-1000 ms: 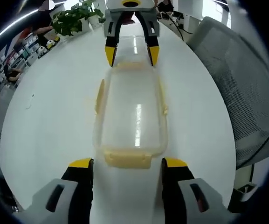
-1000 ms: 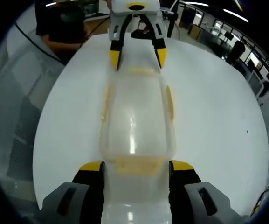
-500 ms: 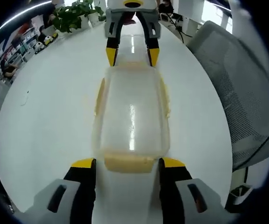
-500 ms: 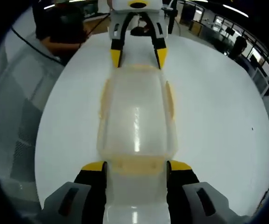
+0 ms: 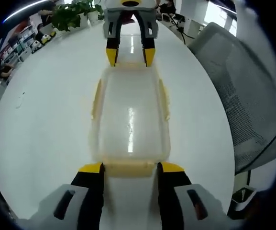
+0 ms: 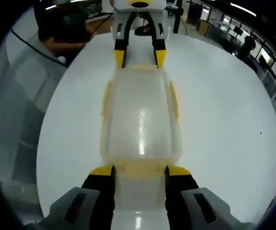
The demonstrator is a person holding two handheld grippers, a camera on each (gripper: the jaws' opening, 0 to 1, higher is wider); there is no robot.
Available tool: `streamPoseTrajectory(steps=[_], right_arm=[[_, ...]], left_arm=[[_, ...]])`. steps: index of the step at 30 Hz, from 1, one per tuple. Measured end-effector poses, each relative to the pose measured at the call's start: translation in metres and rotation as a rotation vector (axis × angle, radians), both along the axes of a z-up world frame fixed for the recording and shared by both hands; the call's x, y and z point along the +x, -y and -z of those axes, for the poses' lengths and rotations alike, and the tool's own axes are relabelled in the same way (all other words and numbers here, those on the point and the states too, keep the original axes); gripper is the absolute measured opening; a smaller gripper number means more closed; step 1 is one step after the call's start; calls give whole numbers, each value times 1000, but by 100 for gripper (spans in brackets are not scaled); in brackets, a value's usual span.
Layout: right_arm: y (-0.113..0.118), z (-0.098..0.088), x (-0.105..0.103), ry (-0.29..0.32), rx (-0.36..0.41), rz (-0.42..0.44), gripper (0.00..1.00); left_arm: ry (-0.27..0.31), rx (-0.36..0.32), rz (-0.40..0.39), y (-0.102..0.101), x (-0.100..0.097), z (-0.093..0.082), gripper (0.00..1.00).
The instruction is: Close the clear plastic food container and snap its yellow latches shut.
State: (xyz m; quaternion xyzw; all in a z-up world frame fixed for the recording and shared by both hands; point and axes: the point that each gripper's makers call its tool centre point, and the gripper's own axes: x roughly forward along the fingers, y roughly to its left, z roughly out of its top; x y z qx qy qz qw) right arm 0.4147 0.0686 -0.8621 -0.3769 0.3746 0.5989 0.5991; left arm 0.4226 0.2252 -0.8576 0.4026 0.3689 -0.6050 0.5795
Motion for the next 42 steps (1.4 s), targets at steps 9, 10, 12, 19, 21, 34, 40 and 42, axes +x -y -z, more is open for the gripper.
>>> streamPoseTrajectory(steps=[9, 10, 12, 19, 21, 34, 40, 42], right_arm=[[1, 2, 0, 1, -24, 6, 39], [1, 2, 0, 1, -25, 6, 39], [1, 3, 1, 2, -28, 8, 39], [3, -4, 4, 18, -18, 2, 38], [2, -8, 6, 10, 0, 7, 38], [14, -31, 2, 32, 13, -4, 38], [23, -50, 1, 67, 22, -7, 38], [27, -55, 0, 61, 28, -2, 38]], left_arm=[[12, -4, 7, 1, -4, 3, 40], [11, -7, 2, 1, -4, 3, 40], [19, 0, -2, 2, -5, 3, 40], [28, 29, -55, 3, -5, 1, 39], [27, 37, -64, 3, -6, 1, 39], [56, 13, -51, 14, -6, -35, 39], [76, 0, -54, 23, -7, -53, 39], [76, 2, -51, 27, -7, -57, 39]])
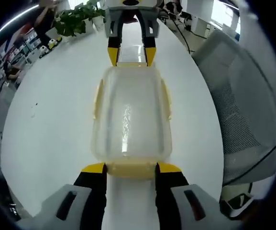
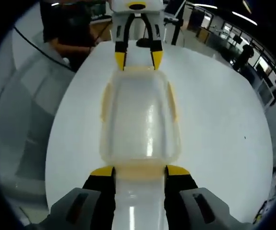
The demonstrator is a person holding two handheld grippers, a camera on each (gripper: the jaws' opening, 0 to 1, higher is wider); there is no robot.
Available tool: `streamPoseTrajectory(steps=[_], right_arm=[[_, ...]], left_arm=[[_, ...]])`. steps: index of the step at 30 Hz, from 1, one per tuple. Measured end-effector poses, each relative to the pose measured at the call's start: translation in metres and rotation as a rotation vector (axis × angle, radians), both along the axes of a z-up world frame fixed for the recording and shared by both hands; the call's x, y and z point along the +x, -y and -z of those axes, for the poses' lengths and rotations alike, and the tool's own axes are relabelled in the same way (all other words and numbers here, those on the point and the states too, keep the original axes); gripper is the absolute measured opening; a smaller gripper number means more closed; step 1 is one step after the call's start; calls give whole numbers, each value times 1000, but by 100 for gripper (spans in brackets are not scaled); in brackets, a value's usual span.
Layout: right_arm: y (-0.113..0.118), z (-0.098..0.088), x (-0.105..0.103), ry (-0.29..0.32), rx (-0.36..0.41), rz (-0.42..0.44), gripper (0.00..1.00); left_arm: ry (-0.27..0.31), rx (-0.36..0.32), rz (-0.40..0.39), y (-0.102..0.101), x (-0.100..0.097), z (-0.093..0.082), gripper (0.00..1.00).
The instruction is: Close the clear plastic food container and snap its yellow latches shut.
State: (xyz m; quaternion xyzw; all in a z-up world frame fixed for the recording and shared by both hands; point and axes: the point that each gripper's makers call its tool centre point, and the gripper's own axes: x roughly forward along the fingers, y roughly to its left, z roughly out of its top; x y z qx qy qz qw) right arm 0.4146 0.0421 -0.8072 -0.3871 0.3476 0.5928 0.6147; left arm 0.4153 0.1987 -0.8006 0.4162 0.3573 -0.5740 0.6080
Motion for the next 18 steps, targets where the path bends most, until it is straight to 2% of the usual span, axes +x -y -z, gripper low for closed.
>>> streamPoseTrajectory(steps=[5, 13, 18], right_arm=[[9, -5, 0, 8, -1, 2, 38], [22, -24, -6, 14, 10, 10, 38], [30, -27, -9, 8, 0, 9, 38]], left_arm=[[4, -1, 6, 9, 1, -6, 39], [20, -14, 14, 23, 0, -19, 39], [22, -16, 21, 31, -1, -25, 39]])
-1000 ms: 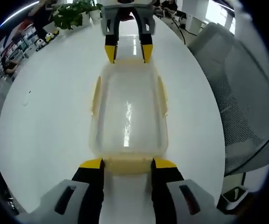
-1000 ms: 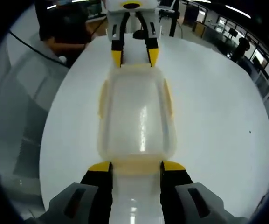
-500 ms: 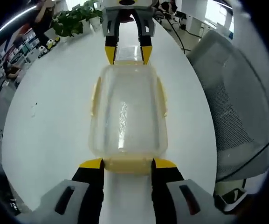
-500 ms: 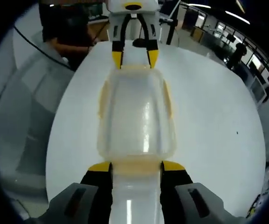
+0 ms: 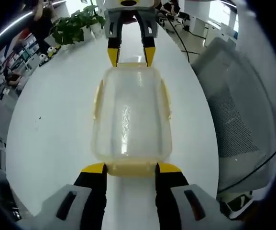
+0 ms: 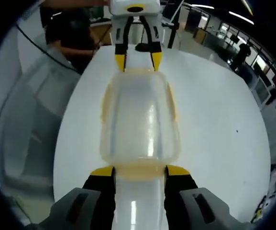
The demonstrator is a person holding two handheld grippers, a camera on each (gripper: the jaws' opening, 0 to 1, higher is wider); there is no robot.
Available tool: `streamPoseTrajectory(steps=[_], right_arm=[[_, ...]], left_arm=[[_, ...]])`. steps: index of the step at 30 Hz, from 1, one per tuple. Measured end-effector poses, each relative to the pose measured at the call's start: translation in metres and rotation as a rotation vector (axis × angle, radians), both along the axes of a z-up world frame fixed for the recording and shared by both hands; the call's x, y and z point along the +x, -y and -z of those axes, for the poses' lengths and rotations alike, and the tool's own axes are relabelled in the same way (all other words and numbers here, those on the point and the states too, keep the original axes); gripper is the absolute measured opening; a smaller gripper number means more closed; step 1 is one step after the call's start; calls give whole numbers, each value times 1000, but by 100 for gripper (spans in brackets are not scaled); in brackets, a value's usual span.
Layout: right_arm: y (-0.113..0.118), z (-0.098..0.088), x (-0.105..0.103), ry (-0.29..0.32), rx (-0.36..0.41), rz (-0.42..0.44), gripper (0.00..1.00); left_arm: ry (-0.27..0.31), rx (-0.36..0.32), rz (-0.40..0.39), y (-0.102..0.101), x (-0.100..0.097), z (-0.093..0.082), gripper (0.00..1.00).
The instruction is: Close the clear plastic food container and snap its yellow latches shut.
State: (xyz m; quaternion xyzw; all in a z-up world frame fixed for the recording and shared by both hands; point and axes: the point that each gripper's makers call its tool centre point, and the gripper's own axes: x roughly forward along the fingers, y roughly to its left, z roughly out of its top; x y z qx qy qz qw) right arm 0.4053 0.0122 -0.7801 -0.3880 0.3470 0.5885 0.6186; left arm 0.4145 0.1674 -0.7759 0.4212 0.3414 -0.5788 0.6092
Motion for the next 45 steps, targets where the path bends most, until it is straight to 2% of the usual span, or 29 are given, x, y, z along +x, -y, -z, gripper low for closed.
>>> streamPoseTrajectory(steps=[12, 31, 45], right_arm=[[33, -8, -2, -10, -1, 3, 38], [86, -10, -10, -22, -10, 11, 38], [121, -12, -10, -14, -19, 15, 38]], left_arm=[[-9, -22, 6, 33, -6, -7, 39], [-5, -56, 18, 88, -11, -11, 39], [-9, -88, 17, 121, -12, -12, 38]])
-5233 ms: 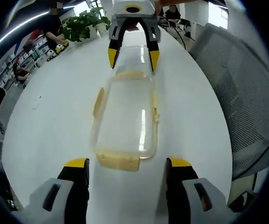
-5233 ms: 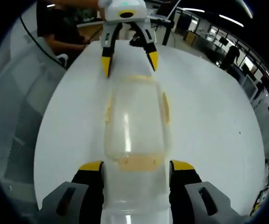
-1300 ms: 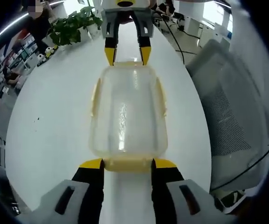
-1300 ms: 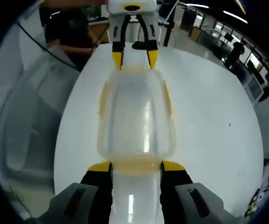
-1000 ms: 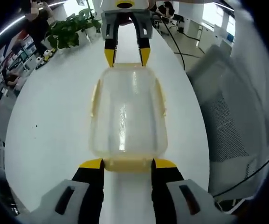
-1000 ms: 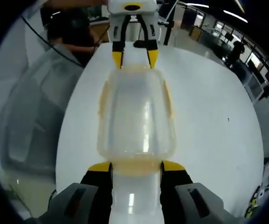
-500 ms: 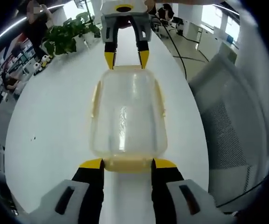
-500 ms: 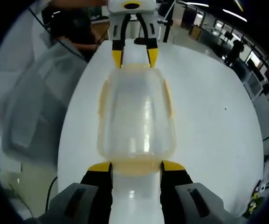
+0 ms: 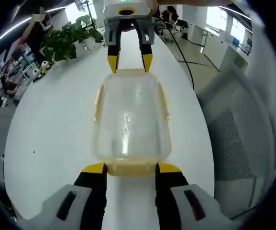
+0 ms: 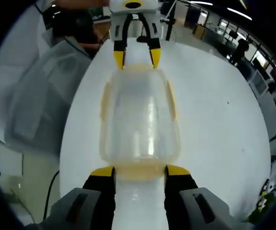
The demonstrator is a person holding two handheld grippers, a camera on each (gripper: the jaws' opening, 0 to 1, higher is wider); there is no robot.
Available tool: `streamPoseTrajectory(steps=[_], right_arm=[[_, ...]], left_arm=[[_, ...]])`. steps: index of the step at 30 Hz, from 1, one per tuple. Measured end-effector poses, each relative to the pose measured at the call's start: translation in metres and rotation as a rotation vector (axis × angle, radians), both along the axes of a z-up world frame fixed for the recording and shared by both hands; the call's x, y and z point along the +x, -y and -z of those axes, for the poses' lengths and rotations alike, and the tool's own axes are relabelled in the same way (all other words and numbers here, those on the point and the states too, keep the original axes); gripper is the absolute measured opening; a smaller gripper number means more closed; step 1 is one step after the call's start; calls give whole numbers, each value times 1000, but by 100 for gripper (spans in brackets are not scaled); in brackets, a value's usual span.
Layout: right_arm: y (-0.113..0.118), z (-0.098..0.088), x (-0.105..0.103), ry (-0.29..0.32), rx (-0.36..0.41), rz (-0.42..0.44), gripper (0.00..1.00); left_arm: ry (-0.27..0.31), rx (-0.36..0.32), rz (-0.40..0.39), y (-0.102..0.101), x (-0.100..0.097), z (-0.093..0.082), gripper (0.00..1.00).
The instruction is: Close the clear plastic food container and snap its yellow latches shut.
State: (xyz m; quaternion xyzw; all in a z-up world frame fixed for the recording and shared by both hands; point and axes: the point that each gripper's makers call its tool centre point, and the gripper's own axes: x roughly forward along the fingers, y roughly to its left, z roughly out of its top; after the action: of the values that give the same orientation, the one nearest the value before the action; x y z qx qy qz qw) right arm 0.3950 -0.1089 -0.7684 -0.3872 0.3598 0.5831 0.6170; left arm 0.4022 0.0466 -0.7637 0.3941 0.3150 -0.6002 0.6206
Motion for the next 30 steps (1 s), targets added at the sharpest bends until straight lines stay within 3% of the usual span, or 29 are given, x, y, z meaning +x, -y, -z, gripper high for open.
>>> streamPoseTrajectory(steps=[21, 30], right_arm=[[43, 6, 2, 3, -41, 5, 38], [52, 11, 1, -13, -47, 7, 38]], left_arm=[[2, -35, 13, 44, 4, -1, 38], [-9, -43, 13, 53, 3, 4, 38]])
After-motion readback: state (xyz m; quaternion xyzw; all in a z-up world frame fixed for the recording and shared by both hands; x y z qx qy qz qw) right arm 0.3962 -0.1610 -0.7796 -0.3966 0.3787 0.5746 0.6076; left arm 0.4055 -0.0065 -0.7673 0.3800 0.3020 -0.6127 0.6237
